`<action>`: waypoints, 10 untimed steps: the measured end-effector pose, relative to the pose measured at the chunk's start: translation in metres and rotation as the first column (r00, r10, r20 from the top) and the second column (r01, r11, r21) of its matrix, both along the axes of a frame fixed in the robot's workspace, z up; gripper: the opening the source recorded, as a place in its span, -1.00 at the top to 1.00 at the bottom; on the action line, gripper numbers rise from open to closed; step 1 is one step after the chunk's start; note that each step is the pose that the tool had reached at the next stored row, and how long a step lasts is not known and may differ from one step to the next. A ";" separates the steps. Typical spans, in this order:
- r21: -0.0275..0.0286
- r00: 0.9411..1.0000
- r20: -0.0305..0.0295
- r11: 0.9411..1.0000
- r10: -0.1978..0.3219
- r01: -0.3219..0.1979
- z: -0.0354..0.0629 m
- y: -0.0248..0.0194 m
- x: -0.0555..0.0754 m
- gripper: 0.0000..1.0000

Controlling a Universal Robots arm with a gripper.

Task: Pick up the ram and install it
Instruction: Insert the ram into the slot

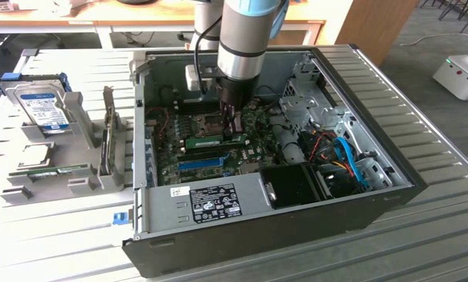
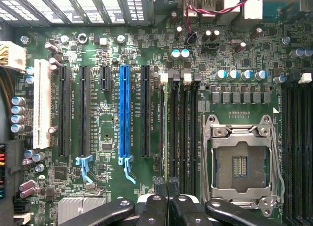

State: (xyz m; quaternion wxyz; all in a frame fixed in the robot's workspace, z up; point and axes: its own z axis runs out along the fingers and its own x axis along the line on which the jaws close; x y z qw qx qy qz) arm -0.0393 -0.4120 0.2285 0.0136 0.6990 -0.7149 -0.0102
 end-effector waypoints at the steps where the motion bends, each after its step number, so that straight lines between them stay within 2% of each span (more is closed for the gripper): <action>1: 0.000 1.000 0.000 1.000 0.000 0.000 0.0005 0.0000 0.000 0.76; 10: 0.000 1.000 0.000 1.000 0.000 0.000 0.0072 0.0000 0.000 0.76</action>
